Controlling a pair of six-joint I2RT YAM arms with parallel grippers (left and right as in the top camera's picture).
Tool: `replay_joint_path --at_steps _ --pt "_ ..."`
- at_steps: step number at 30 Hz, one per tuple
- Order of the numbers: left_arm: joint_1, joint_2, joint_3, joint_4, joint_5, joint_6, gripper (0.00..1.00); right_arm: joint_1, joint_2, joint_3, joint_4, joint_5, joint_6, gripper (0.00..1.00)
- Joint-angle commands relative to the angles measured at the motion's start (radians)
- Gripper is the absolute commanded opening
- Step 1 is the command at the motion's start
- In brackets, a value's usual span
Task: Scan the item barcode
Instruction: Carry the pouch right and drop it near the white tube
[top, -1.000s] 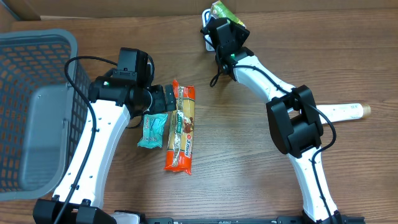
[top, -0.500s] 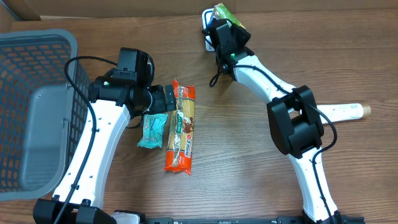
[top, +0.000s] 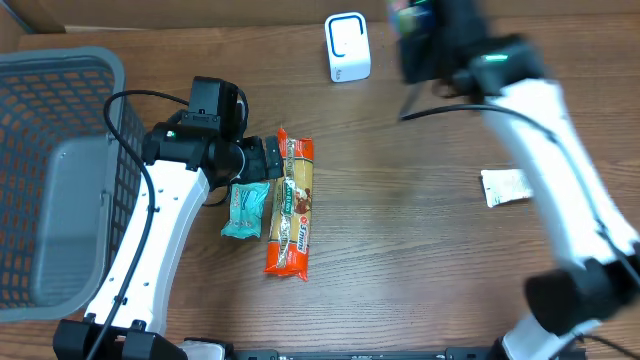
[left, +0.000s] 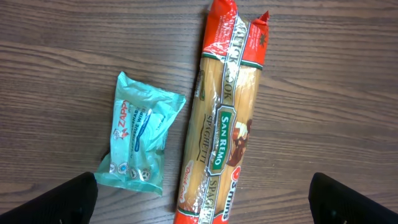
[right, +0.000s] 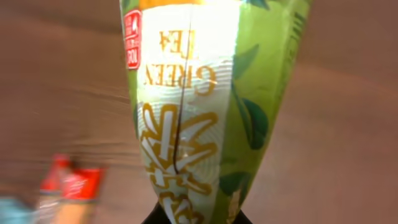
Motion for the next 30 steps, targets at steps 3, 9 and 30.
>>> replay_joint_path --at_steps 3,9,30 --pt "0.008 0.007 0.005 0.001 0.010 0.008 1.00 -0.200 0.034 -0.068 -0.113 -0.188 0.372 0.04" --pt "0.008 0.007 0.005 0.001 0.010 0.008 1.00 -0.331 0.034 -0.354 0.016 -0.159 0.560 0.04" --pt "0.008 0.007 0.005 0.001 0.010 0.008 1.00 -0.356 -0.020 -0.553 0.125 -0.229 0.443 0.65"
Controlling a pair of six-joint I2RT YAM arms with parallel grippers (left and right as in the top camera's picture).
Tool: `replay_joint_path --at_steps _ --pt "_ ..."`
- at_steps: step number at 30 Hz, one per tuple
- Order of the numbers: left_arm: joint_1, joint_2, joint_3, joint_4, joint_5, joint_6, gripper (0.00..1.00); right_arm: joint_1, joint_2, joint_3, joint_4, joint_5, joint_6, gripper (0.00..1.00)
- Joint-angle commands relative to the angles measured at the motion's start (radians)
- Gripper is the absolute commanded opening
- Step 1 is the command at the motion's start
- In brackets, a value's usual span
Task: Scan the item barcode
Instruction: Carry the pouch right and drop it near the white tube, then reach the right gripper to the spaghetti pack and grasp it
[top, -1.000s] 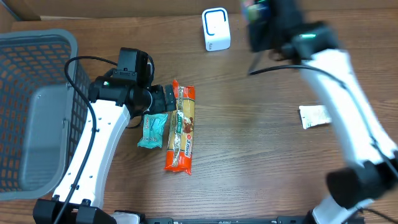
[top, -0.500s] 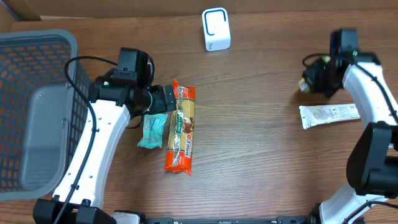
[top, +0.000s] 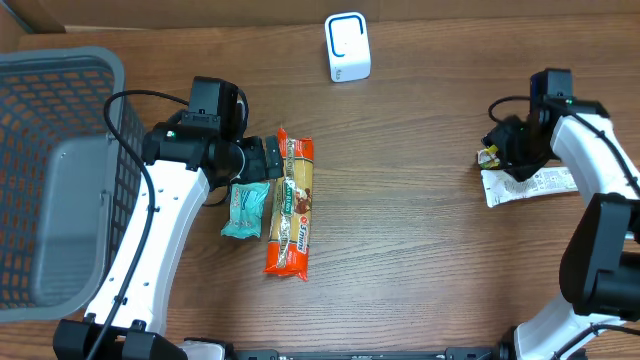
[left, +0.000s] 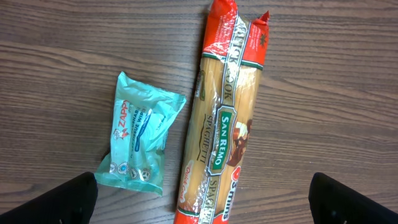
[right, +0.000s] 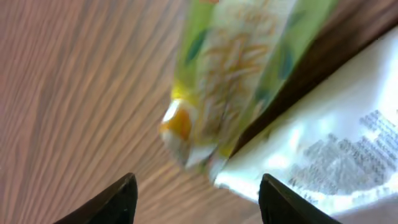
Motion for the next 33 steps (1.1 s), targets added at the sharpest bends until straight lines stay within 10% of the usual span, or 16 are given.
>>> replay_joint_path --at_steps 1,8,20,33 --pt "0.008 0.007 0.005 0.001 0.011 0.008 1.00 0.053 -0.092 0.114 -0.055 -0.111 -0.120 0.66" --pt "0.008 0.007 0.005 0.001 0.011 0.008 1.00 0.289 -0.114 0.124 -0.057 -0.241 -0.182 0.91" --pt "0.008 0.007 0.005 0.001 0.011 0.008 1.00 0.715 -0.009 0.045 0.191 -0.148 0.040 0.91" --pt "0.011 0.005 0.010 -0.117 -0.020 0.154 1.00 0.811 0.035 0.011 0.282 -0.097 0.062 0.90"
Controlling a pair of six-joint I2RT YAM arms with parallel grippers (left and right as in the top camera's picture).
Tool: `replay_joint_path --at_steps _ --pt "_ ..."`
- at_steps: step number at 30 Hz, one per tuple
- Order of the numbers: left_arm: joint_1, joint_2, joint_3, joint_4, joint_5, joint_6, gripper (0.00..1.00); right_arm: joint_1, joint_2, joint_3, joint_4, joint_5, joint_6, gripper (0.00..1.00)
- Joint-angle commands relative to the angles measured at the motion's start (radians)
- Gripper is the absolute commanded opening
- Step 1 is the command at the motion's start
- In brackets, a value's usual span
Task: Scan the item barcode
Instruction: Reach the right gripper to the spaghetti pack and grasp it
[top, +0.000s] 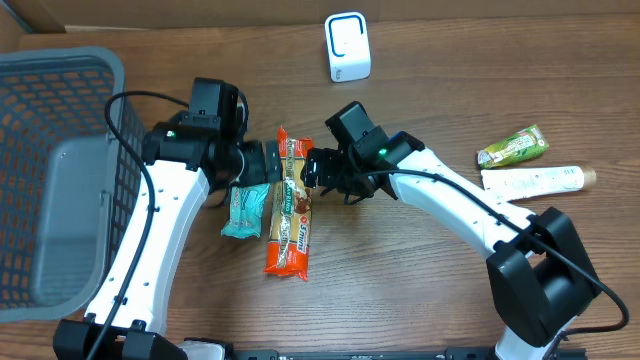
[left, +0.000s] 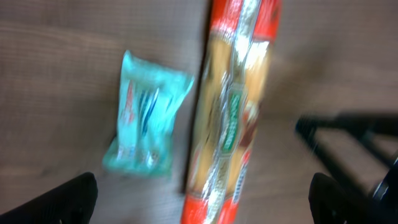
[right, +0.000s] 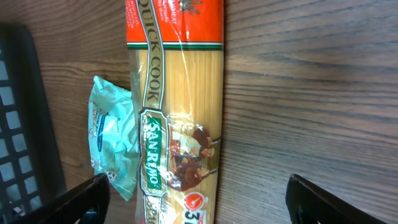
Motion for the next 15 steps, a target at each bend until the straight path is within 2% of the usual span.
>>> replay_joint_path --at_steps 1,4,15 --pt "0.011 0.006 0.010 -0.068 -0.015 0.140 1.00 0.028 0.031 -0.019 0.016 0.020 0.011 0.90" --pt "0.011 0.006 0.010 -0.106 -0.019 0.231 1.00 0.038 0.050 -0.020 0.016 0.020 0.011 0.90" --pt "0.010 0.006 0.010 -0.099 -0.017 0.230 0.99 0.039 0.060 -0.025 0.036 0.022 -0.001 0.90"
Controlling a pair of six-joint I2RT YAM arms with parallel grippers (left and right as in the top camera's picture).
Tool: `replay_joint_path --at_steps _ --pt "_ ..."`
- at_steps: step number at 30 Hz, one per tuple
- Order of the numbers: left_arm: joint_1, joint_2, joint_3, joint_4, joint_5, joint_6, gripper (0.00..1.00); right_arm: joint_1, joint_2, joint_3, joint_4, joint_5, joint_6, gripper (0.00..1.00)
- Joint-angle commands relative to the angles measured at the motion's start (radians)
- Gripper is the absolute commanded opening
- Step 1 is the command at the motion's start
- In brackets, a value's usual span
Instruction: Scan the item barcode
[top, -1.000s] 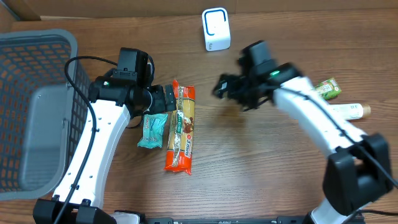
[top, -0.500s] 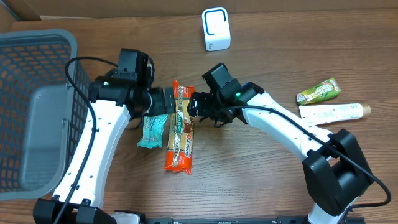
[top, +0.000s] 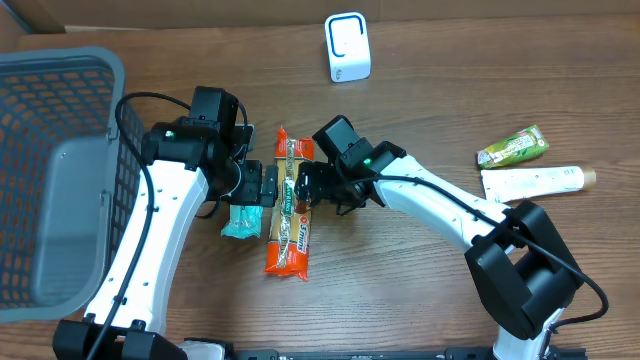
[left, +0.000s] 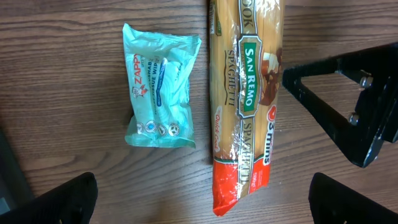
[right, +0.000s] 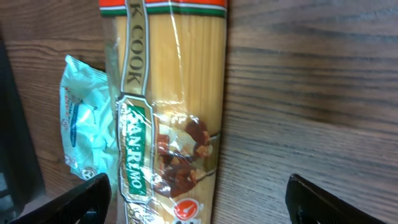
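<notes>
A long orange San Remo spaghetti packet (top: 289, 215) lies flat on the table, label up, also seen in the left wrist view (left: 245, 106) and the right wrist view (right: 168, 118). My right gripper (top: 306, 186) hovers open over its middle, fingers either side (right: 199, 208). My left gripper (top: 257, 186) is open too, above the gap between the spaghetti and a teal wipes pack (top: 244, 212), with nothing between its fingers (left: 202, 208). The right gripper's black finger (left: 336, 118) shows beside the packet. A white scanner (top: 347, 47) stands at the far edge.
A grey mesh basket (top: 50, 90) fills the left side. At the right lie a green tea packet (top: 513, 146) and a white tube (top: 535, 181). The wipes pack (left: 160, 87) lies close against the spaghetti's left side.
My right gripper has shifted slightly left and sits closer over the spaghetti packet. My left gripper has moved toward the near end of the packet. Both remain open; the items have not moved.
My right gripper first held the green tea packet up near the scanner. Then it was at the right by the white tube, open, with the tea packet down. Then it was over the spaghetti, where it still is. My left gripper stayed open over wipes and spaghetti.
</notes>
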Motion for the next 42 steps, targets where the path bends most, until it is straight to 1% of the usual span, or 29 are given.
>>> replay_joint_path --at_steps 1,3,5,8,10,12,14,16,18,23,27,29,34,36,38,40,42 --pt "0.005 0.006 0.010 0.001 -0.004 0.023 1.00 -0.001 0.005 -0.012 0.009 0.017 -0.003 0.90" --pt "0.005 0.006 0.010 0.026 0.025 -0.006 1.00 0.000 0.006 -0.012 0.010 0.017 -0.004 0.90" --pt "0.005 0.006 0.019 0.047 0.027 0.023 1.00 0.000 0.006 -0.013 0.008 0.017 -0.005 0.90" --pt "0.020 0.006 0.103 0.018 0.000 0.039 0.99 0.004 0.007 -0.017 0.007 0.017 -0.019 0.89" --pt "0.041 0.005 0.205 -0.031 -0.026 0.037 0.99 0.012 0.012 -0.017 0.012 0.023 -0.030 0.88" --pt "0.071 0.005 0.357 -0.088 -0.038 0.037 0.99 0.036 0.020 -0.017 0.037 0.038 -0.031 0.84" --pt "0.100 0.005 0.473 -0.121 -0.038 0.037 1.00 0.074 0.029 -0.017 0.064 0.079 -0.030 0.83" --pt "0.130 0.005 0.569 -0.148 -0.038 0.037 1.00 0.117 0.037 -0.016 0.079 0.135 -0.030 0.87" --pt "0.149 0.004 0.619 -0.166 -0.037 0.037 0.99 0.153 0.042 -0.015 0.083 0.183 -0.029 0.90" --pt "0.163 0.007 0.626 -0.188 -0.050 0.038 1.00 0.224 0.081 -0.015 0.087 0.275 -0.029 0.91" --pt "0.163 0.008 0.616 -0.190 -0.052 0.037 1.00 0.254 0.117 -0.014 0.077 0.318 -0.030 0.82" --pt "0.163 0.008 0.616 -0.190 -0.052 0.038 1.00 0.262 0.119 -0.014 0.053 0.371 -0.029 0.79" --pt "0.163 0.008 0.616 -0.190 -0.052 0.038 0.99 0.260 0.119 -0.008 -0.034 0.510 -0.030 0.72" --pt "0.163 0.008 0.616 -0.190 -0.052 0.037 1.00 0.249 0.119 0.013 -0.113 0.581 -0.031 0.70" --pt "0.163 0.008 0.616 -0.190 -0.052 0.037 0.99 0.235 0.118 0.033 -0.177 0.617 -0.053 0.70" --pt "0.163 0.008 0.616 -0.190 -0.052 0.037 1.00 0.214 0.118 0.059 -0.236 0.621 -0.155 0.71" --pt "0.163 0.008 0.616 -0.190 -0.052 0.037 1.00 0.196 0.118 0.079 -0.274 0.619 -0.245 0.80"
